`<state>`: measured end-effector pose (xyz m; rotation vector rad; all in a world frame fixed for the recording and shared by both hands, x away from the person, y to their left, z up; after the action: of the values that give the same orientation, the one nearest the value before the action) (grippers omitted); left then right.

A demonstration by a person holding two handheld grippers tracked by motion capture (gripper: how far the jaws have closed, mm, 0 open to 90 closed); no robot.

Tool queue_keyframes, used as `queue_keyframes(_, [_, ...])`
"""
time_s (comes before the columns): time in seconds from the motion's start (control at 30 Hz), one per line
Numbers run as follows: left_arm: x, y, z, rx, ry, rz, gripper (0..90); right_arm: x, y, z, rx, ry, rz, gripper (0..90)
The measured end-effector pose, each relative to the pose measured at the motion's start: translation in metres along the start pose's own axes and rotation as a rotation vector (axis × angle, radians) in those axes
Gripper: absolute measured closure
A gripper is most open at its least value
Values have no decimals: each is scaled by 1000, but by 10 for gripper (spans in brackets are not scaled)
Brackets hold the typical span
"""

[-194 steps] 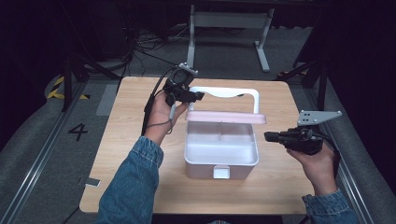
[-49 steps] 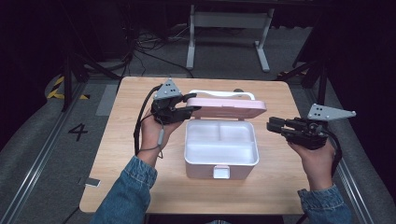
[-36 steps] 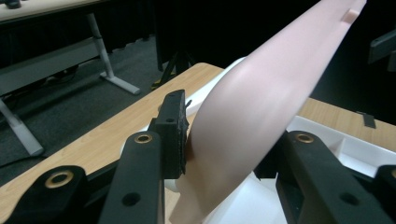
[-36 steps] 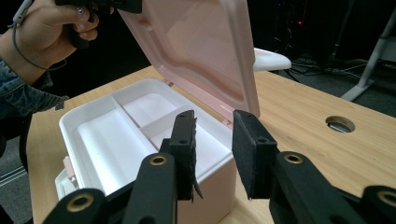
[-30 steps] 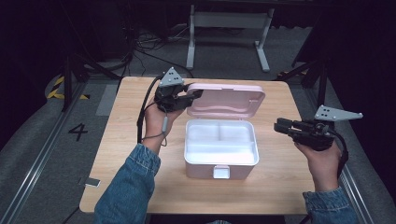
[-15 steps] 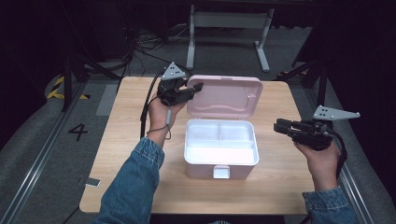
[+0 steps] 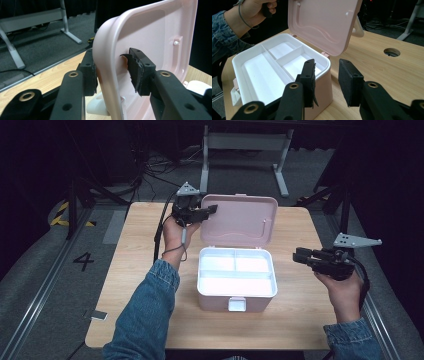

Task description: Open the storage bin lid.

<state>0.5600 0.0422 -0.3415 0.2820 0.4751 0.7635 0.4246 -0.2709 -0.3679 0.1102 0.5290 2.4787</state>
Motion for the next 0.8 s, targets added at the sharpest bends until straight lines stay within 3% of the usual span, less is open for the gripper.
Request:
queue_keyframes(0.2, [7, -9, -1, 26, 14, 2, 584, -2, 2, -1, -3, -6, -3, 661])
queue_keyframes(0.3, [9, -16, -4, 48, -6, 18, 534, -2, 3, -1, -6, -5, -4, 660])
queue_keyframes(0.5, [17, -25, -9, 70, 45, -3, 519, -4, 4, -2, -6, -7, -7, 659])
queue_keyframes(0.8, [26, -34, -17, 102, 68, -4, 495, -6, 4, -4, -4, -16, -9, 656])
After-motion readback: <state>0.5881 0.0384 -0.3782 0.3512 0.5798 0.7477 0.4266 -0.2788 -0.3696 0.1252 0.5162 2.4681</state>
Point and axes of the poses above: each handheld gripper's, and its own axes: y roughly backward along the jaws, z roughly out of its top, x roughly to its left, the point moved 8 cm from there along -y, roughly forward along the jaws, and after that the axes turned 13 degrees about y, right-handed, at the moved point
